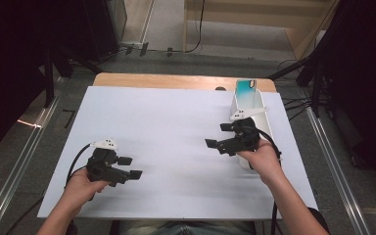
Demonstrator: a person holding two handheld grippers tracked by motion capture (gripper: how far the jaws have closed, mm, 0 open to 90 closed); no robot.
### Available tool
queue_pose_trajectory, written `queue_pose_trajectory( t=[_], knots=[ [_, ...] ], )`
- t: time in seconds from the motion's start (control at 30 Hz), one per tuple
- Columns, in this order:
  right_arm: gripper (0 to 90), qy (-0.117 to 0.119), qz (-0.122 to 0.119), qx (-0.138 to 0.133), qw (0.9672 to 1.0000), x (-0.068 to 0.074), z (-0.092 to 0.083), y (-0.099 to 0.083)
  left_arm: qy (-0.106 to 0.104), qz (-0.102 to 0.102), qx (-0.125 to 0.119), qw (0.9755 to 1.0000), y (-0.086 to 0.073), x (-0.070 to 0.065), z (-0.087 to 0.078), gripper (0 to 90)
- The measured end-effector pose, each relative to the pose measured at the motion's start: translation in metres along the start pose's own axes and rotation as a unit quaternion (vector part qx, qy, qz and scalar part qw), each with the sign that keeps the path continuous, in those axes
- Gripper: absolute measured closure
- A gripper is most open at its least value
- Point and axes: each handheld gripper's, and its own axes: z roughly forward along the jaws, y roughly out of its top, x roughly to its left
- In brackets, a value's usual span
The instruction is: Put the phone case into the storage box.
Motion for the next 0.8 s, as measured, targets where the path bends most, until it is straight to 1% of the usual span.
queue_pose_trajectory(
  t=[0.1,0.13,0.2,0.23,0.27,0.37,0.4,0.47,0.63,0.8],
  knots=[
    [13.1,0.006,-0.003,-0.001,1.0000,0.002,-0.001,-0.004,-0.001,0.001,0.000,1.0000,0.000,0.000,0.000,24.5],
    [14.3,0.008,-0.009,-0.001,0.9999,0.004,-0.002,-0.006,0.000,0.001,0.000,1.0000,0.000,0.000,0.000,24.5],
    [16.6,0.009,-0.013,-0.003,0.9999,0.005,-0.002,-0.008,0.000,0.001,0.000,1.0000,0.000,0.000,0.000,24.5],
    [17.1,0.012,-0.010,-0.002,0.9999,0.006,-0.002,-0.010,0.000,0.001,0.000,1.0000,0.000,0.000,0.000,24.5],
    [17.1,0.013,-0.013,-0.003,0.9998,0.006,-0.002,-0.011,0.000,0.000,0.000,1.0000,0.000,0.000,0.000,24.5],
    [17.1,0.017,-0.006,0.000,0.9998,0.006,-0.003,-0.015,0.000,0.002,0.000,1.0000,0.000,0.000,-0.001,24.5],
    [17.1,0.018,-0.010,-0.001,0.9998,0.006,-0.003,-0.016,0.000,0.002,0.000,1.0000,0.000,0.000,-0.001,24.5],
    [17.1,0.022,-0.008,0.000,0.9997,0.008,-0.004,-0.018,-0.002,0.002,-0.002,1.0000,0.000,0.000,-0.001,24.5],
    [17.9,0.031,-0.024,-0.006,0.9992,0.010,-0.005,-0.025,0.000,0.000,-0.003,1.0000,0.000,0.000,0.000,24.4],
    [18.0,0.042,-0.026,-0.005,0.9987,0.013,-0.005,-0.032,0.002,0.002,-0.009,1.0000,0.000,0.000,-0.001,24.4]
  ],
)
